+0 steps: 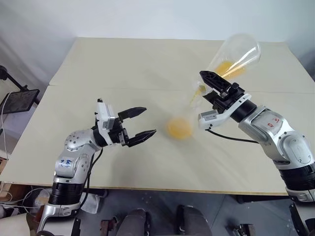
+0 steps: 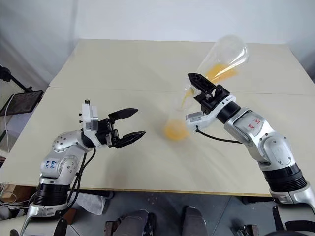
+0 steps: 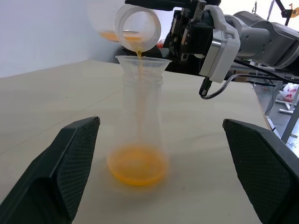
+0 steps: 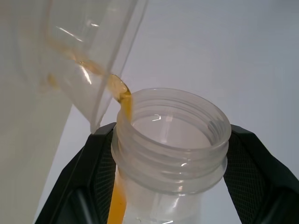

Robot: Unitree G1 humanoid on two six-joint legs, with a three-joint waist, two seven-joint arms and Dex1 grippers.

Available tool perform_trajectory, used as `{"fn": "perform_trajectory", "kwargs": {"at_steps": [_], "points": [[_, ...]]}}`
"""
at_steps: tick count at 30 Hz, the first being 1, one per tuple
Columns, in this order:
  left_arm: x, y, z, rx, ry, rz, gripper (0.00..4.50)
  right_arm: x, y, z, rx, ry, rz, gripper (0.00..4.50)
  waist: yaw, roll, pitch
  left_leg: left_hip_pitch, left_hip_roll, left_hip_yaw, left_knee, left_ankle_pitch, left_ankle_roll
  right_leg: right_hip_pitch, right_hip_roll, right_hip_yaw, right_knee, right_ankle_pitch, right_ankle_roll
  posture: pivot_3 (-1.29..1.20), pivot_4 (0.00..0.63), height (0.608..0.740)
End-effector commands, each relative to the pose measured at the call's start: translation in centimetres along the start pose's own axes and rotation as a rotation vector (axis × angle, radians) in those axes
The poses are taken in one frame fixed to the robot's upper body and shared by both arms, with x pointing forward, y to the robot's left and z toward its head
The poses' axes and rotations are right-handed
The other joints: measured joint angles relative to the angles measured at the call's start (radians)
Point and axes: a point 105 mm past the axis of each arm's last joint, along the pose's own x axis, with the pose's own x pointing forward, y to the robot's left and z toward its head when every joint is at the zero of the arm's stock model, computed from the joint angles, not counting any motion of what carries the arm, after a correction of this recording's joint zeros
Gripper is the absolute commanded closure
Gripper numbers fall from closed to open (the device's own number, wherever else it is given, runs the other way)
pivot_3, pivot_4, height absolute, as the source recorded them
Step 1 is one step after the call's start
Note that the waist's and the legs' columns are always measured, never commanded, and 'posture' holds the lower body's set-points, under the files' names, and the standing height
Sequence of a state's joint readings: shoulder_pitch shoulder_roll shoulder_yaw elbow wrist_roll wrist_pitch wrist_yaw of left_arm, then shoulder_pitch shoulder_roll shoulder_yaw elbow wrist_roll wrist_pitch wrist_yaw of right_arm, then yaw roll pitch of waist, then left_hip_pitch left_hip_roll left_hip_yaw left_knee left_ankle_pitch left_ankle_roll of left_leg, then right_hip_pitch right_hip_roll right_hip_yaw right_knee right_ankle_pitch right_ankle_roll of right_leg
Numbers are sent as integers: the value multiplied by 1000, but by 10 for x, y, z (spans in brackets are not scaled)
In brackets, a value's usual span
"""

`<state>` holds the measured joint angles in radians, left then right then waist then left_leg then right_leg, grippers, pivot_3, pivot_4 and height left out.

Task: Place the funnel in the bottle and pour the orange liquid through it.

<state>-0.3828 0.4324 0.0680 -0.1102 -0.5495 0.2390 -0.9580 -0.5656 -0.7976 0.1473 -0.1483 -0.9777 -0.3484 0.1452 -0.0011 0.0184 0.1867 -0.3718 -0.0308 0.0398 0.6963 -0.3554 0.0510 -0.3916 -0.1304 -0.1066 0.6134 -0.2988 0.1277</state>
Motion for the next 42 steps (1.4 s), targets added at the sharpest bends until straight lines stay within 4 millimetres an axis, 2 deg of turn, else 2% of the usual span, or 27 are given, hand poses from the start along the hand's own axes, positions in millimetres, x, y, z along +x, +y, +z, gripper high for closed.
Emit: {"fn": "perform_trajectory", "kwargs": {"at_steps": [1,28,42], "points": [[3,-5,12,51,-38,-20,0,-2,-17,-10,-40,21,-66,1723,0,0,0,0,0,0,0,0,0,0,0,0,0,0,0,0,150,740],[5,-4,12,51,-43,-18,0,-6,-14,-13,-56,16,-60,1723,0,0,0,0,0,0,0,0,0,0,0,0,0,0,0,0,150,740],[5,-4,12,49,-46,-14,0,-4,-19,-6,-51,-5,-93,1723,0,0,0,0,0,0,0,0,0,0,0,0,0,0,0,0,150,740]]}}
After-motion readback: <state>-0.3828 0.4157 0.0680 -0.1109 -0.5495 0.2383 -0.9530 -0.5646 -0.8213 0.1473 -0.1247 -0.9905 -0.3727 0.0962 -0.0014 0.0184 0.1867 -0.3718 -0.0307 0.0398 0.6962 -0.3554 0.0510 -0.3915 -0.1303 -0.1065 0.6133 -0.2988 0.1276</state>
